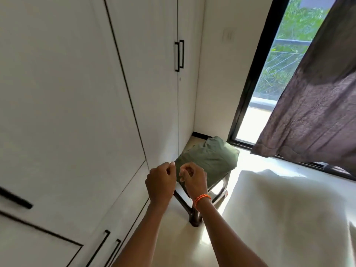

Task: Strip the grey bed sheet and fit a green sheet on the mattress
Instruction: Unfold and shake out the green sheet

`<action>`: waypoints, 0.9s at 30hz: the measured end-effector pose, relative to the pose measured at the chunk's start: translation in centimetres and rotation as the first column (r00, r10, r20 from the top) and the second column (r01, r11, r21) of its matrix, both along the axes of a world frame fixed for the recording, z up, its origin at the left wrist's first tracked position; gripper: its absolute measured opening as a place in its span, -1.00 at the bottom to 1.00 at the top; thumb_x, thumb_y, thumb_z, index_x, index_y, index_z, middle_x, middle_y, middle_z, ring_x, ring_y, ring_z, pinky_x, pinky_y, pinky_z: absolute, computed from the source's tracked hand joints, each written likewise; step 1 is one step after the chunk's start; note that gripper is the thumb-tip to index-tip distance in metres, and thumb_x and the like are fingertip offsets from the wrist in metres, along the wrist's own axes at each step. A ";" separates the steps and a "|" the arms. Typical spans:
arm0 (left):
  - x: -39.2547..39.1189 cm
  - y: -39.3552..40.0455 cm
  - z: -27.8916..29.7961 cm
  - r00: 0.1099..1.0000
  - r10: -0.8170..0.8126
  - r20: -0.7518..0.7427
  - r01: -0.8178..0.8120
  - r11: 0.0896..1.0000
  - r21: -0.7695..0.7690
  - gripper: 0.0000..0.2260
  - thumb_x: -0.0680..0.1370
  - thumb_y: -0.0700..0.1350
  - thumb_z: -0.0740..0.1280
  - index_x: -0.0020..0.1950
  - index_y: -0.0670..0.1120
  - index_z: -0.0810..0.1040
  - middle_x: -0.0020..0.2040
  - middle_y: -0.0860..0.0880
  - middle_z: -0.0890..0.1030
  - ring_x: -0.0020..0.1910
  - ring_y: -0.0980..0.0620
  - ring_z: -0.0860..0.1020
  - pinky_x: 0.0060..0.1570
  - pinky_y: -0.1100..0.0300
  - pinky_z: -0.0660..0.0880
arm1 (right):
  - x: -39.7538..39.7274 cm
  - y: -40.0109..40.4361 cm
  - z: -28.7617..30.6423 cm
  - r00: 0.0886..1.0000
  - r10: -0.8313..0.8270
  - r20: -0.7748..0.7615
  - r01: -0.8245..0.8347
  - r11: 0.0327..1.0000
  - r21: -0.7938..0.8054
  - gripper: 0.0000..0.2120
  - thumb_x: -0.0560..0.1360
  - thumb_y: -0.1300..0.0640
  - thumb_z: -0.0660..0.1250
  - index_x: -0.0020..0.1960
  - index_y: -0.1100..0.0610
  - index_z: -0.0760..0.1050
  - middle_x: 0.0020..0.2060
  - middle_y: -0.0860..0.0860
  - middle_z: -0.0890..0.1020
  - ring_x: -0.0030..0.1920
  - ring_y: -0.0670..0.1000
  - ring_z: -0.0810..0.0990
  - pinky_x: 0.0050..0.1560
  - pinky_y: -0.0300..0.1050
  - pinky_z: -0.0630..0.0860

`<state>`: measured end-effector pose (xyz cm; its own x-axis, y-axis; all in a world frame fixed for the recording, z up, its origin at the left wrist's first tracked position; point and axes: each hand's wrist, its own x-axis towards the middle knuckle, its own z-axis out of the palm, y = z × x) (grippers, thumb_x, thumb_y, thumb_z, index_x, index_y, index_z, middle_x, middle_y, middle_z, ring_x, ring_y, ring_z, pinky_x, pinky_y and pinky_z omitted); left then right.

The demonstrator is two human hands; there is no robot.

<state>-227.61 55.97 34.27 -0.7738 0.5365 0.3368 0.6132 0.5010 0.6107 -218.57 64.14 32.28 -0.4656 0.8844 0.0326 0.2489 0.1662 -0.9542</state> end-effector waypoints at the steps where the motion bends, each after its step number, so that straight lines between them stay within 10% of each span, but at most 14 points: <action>1: 0.3 1.9 -0.7 1.000 -0.015 0.018 0.016 1.000 -0.018 -0.60 0.68 0.04 0.32 -0.35 0.05 0.40 -0.51 0.13 0.35 -0.55 0.15 0.32 -0.47 0.27 0.15 | 0.6 1.8 -0.9 1.000 -0.011 0.022 0.012 1.000 -0.015 -0.80 0.56 0.24 0.39 -0.15 -0.04 0.61 -0.31 -0.06 0.70 -0.31 -0.03 0.70 -0.15 0.07 0.70; 9: -2.6 14.4 -7.4 0.956 -0.138 0.257 0.182 0.971 -0.156 -0.62 0.71 0.19 0.20 -0.12 0.03 0.65 -0.33 0.14 0.65 -0.37 0.19 0.61 -0.25 0.12 0.63 | 0.8 14.2 -7.2 0.993 -0.065 0.101 0.079 0.987 -0.139 -0.82 0.61 0.19 0.34 -0.11 -0.01 0.62 -0.29 -0.02 0.69 -0.30 -0.01 0.69 -0.19 -0.09 0.67; 27: -17.2 41.8 -28.8 0.777 -0.305 0.550 0.581 0.684 -0.441 -0.81 0.69 0.01 0.29 0.28 0.04 0.59 0.31 0.03 0.57 0.27 -0.01 0.53 0.17 0.10 0.48 | -8.7 36.2 -29.8 0.793 -0.234 0.563 0.477 0.813 -0.334 -0.95 0.59 0.10 0.38 -0.04 -0.02 0.59 -0.02 -0.04 0.61 0.05 0.00 0.60 0.16 0.03 0.60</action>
